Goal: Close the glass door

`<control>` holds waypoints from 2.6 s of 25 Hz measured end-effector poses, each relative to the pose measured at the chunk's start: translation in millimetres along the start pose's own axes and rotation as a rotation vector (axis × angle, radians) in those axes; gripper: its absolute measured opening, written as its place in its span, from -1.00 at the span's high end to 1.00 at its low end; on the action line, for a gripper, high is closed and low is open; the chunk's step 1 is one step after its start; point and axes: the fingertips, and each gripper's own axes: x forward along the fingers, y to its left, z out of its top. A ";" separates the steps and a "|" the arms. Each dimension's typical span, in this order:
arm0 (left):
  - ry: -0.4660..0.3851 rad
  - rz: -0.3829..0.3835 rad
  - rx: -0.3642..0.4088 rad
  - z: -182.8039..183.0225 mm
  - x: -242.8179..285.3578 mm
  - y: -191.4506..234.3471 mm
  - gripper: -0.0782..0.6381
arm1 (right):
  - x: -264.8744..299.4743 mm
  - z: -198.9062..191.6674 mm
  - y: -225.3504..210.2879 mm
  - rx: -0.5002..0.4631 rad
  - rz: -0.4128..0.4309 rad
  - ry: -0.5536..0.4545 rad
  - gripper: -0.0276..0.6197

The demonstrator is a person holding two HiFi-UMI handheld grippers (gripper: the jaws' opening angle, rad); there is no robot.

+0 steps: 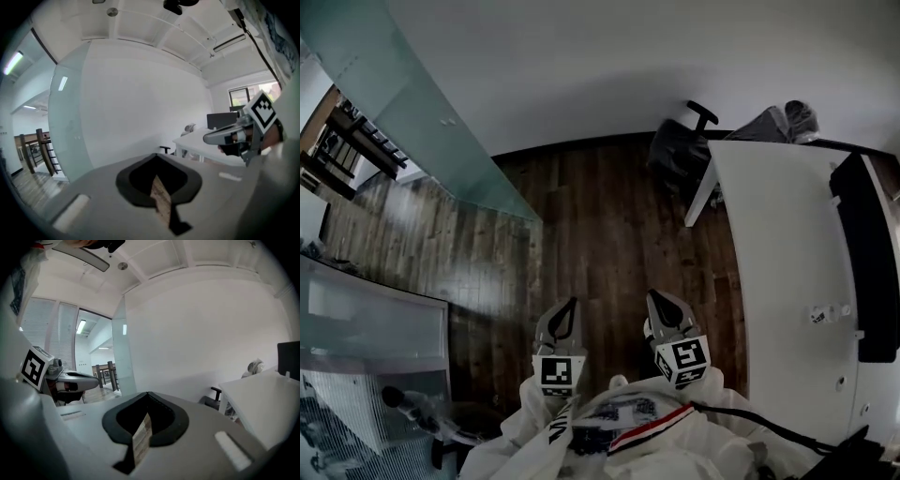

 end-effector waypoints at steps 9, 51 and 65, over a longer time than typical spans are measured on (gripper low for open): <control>-0.024 0.045 0.008 45.7 100.8 5.3 0.78 | 65.1 44.5 -84.9 -0.005 0.026 -0.036 0.90; 0.019 0.238 -0.183 5.8 311.5 314.9 0.78 | 465.0 98.7 -36.2 -0.129 0.270 0.138 0.90; 0.032 0.518 -0.273 -27.3 271.2 405.2 0.78 | 547.0 104.3 37.4 -0.224 0.497 0.185 0.90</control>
